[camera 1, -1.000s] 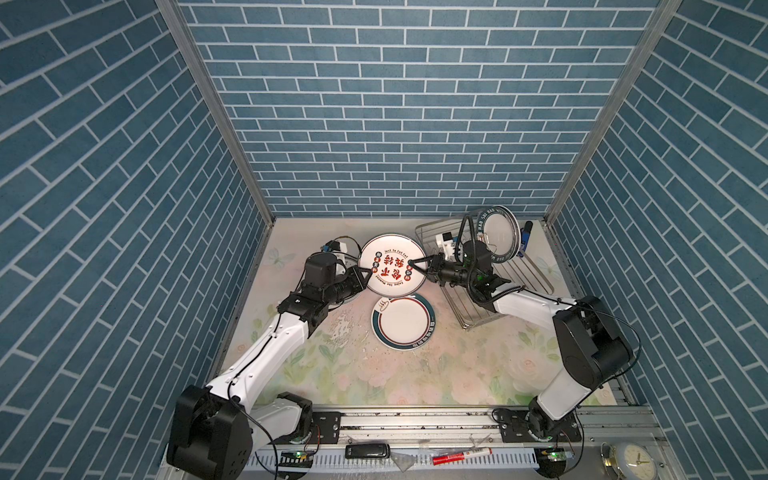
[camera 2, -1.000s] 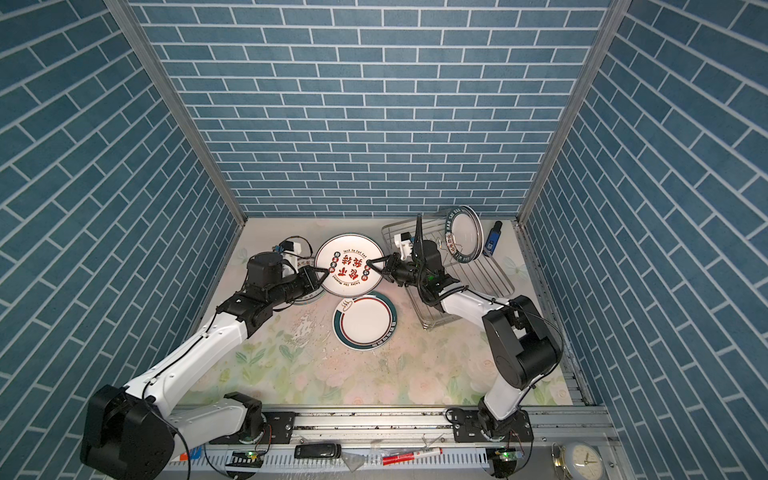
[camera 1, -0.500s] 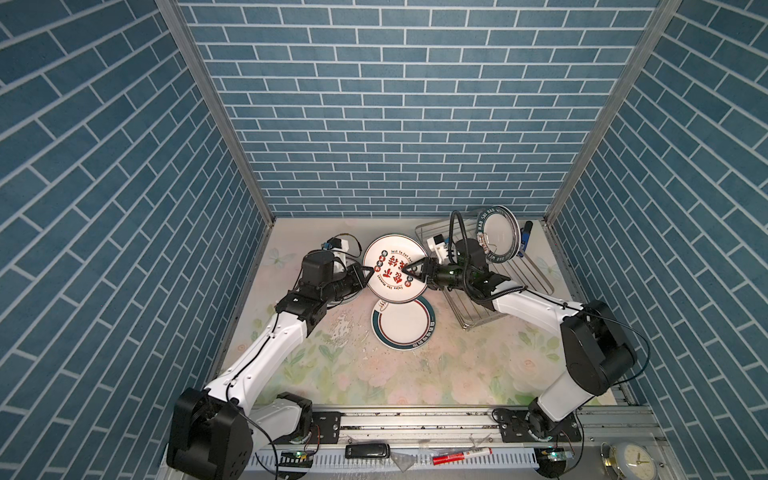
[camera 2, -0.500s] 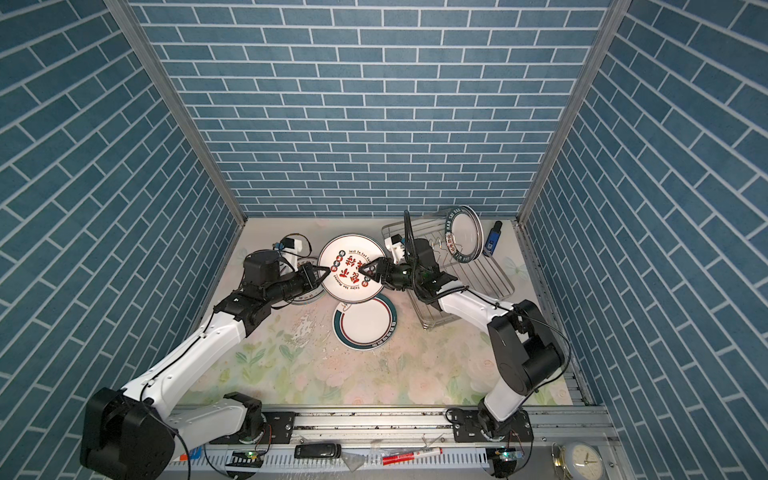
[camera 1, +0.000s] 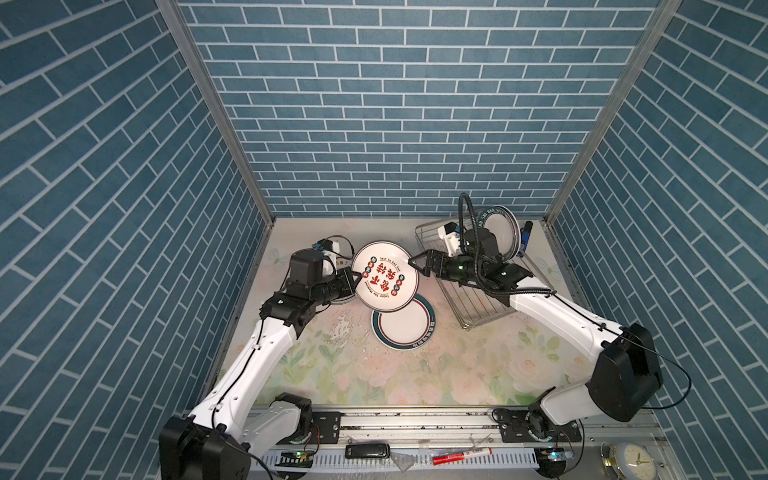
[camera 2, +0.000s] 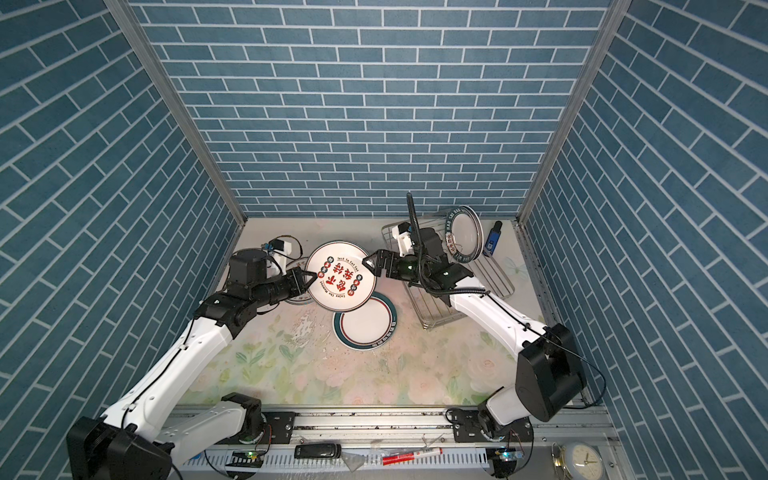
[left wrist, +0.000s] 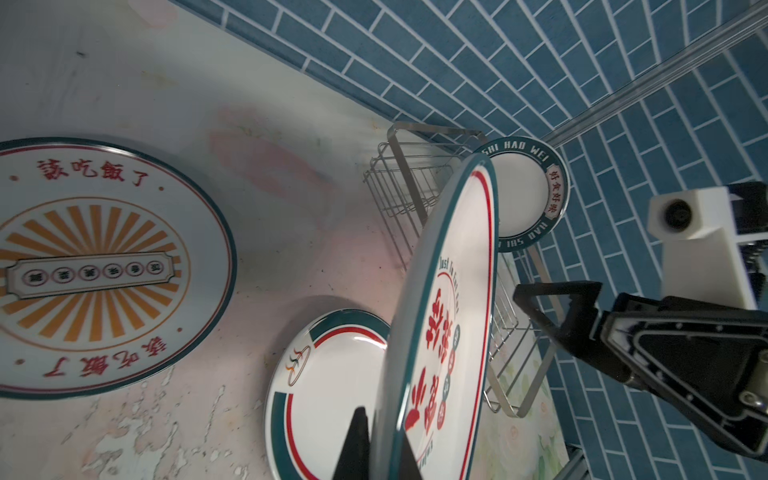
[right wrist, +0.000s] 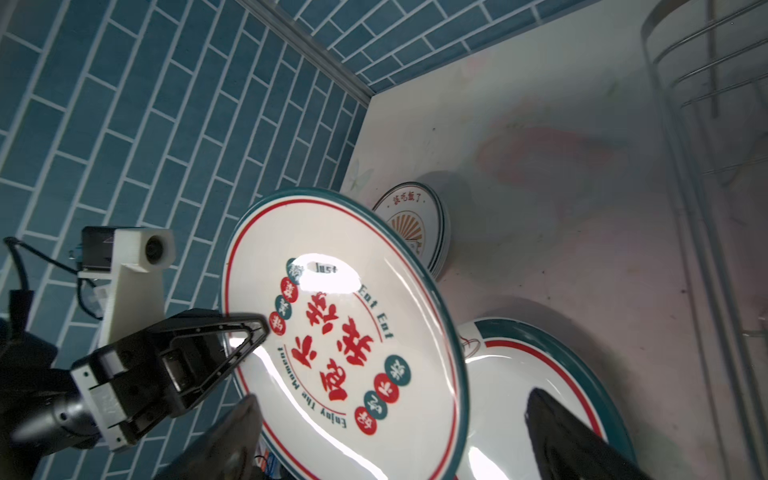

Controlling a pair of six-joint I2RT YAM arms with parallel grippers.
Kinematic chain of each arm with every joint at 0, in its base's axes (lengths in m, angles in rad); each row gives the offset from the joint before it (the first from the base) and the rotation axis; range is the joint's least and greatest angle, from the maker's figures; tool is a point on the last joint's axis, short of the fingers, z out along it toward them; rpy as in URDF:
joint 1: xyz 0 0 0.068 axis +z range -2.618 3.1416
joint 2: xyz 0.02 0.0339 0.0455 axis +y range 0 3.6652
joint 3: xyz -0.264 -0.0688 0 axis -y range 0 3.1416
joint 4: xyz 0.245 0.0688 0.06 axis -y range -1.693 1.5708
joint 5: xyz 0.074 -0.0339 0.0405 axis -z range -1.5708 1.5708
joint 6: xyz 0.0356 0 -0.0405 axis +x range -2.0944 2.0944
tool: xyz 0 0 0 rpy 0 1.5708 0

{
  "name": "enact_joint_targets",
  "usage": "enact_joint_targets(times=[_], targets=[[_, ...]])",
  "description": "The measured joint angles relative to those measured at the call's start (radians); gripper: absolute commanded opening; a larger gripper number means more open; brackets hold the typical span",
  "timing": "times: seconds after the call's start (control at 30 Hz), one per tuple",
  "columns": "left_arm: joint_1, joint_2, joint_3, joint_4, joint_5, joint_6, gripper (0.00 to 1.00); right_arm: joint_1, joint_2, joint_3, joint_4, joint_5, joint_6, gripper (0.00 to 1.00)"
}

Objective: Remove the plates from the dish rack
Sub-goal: 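Open the right gripper and withdraw it to the rack while left gripper holds plate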

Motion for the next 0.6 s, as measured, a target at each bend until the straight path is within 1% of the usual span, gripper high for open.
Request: enact_joint_targets(times=[0.17, 0.3, 0.4, 0.6], targets=[[0.001, -0.072, 0.034, -0.142, -0.158, 0.057, 0.0, 0.004, -0.095, 0.015, -0.196, 0.241, -0.105, 0.99], [0.002, -0.103, 0.035, -0.218, -0.248, 0.075, 0.0, 0.004, -0.175, 0.015, -0.31, 0.392, -0.151, 0.99], [0.002, -0.105, 0.023, -0.248, -0.27, 0.074, 0.0, 0.004, -0.233, 0.013, -0.372, 0.48, -0.171, 0.99], [0.002, -0.109, -0.049, -0.257, -0.239, 0.042, 0.0, 0.004, -0.336, -0.003, -0.448, 0.587, -0.196, 0.99]])
